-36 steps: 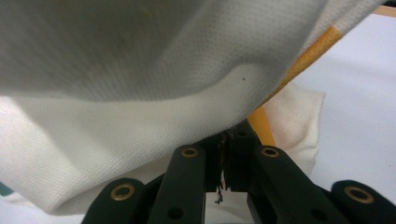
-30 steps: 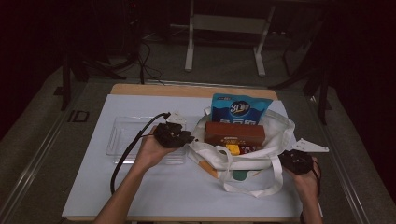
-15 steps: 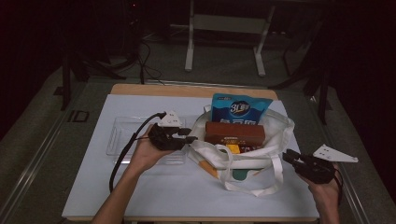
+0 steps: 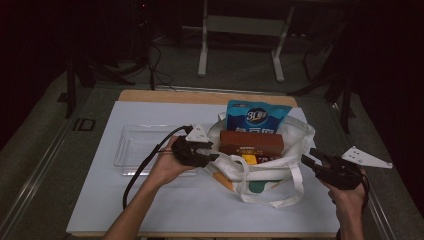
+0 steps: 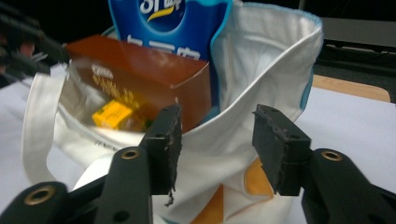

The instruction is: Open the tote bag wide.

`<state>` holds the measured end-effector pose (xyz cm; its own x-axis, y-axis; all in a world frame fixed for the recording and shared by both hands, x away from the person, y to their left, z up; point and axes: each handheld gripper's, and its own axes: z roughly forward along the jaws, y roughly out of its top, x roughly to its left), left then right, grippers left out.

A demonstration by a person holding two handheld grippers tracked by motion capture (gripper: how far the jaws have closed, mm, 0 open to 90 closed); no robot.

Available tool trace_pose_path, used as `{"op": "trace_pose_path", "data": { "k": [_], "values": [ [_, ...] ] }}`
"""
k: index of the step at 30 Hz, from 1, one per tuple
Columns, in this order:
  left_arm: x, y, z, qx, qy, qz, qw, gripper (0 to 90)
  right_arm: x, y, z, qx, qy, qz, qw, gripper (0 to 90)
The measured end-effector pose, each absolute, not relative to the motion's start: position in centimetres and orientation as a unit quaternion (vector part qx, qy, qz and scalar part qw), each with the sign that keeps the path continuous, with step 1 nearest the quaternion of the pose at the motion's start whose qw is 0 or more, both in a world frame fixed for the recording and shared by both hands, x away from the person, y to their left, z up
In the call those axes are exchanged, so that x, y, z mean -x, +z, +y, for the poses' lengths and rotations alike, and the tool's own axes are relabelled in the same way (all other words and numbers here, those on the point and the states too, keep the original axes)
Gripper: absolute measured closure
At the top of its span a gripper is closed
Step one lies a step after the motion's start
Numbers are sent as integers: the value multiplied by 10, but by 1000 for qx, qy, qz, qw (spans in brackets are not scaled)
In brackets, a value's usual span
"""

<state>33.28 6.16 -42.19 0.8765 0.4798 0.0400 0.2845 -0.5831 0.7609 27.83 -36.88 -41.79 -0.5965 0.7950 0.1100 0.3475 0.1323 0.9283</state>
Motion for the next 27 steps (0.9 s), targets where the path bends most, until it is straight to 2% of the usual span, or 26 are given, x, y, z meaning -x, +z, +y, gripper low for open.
{"op": "trace_pose_path", "data": {
  "k": [4, 7, 11, 15, 21, 27],
  "values": [
    [-334, -426, 58, -883, 120, 221, 397, 561, -285, -417, -365, -415, 513, 719, 219, 511],
    [-332, -431, 52, -887, 124, 223, 386, 618, -293, -421, -360, -425, 499, 723, 218, 542],
    [-330, -439, 42, -897, 115, 219, 366, 747, -300, -433, -350, -427, 467, 742, 221, 639],
    [-324, -450, 30, -918, 114, 192, 328, 830, -300, -442, -346, -428, 448, 754, 219, 749],
    [-321, -456, 26, -921, 115, 194, 318, 863, -299, -453, -341, -420, 403, 782, 221, 850],
    [-314, -463, 22, -925, 122, 194, 304, 873, -297, -468, -338, -419, 361, 806, 210, 867]
  ]
}}
